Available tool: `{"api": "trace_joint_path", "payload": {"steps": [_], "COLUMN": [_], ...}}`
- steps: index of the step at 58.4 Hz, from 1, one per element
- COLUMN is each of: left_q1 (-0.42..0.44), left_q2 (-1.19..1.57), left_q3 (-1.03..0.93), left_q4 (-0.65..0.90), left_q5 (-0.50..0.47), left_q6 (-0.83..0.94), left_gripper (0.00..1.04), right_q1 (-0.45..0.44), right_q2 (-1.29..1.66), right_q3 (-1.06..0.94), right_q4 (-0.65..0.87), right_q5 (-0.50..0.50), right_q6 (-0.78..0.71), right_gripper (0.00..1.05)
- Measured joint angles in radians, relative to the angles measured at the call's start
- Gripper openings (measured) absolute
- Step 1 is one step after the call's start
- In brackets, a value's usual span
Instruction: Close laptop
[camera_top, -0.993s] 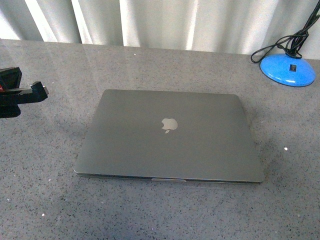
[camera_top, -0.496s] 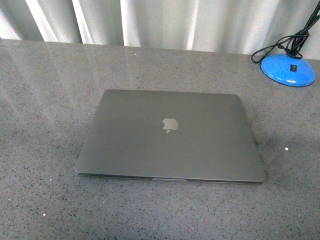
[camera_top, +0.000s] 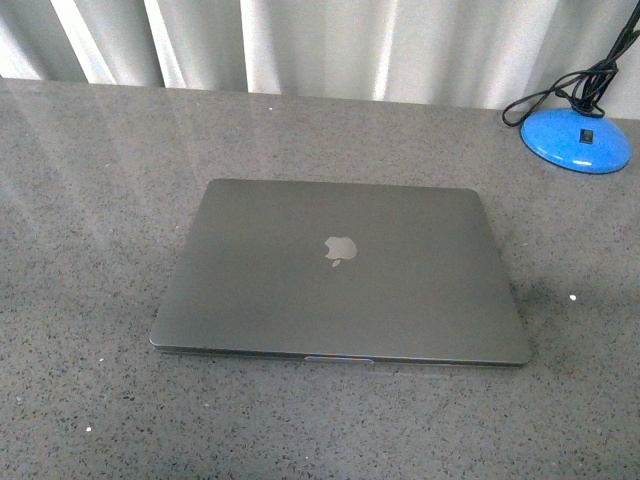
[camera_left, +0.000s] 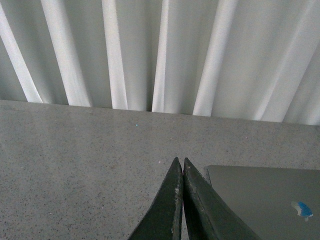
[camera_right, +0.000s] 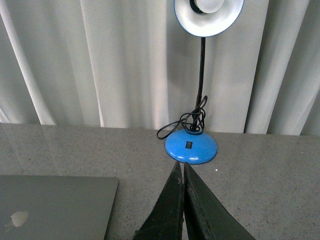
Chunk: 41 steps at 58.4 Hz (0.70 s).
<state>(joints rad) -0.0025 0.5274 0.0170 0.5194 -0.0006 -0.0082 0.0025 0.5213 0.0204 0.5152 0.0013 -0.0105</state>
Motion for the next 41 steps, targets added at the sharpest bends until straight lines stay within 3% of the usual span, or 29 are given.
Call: {"api": "trace_joint_path", "payload": {"steps": [41], "left_q1": [0.0], "left_q2": [-0.305], "left_q3": [0.0], "left_q4": [-0.293], "left_q5": [0.0], "left_q6": [0.0], "left_gripper": [0.04], "right_q1": [0.0], "right_q2": [-0.301], "right_q3": [-0.001], "right_q4": [-0.291], "right_q5": [0.0], "right_q6": [0.0], "right_gripper": [0.01]}}
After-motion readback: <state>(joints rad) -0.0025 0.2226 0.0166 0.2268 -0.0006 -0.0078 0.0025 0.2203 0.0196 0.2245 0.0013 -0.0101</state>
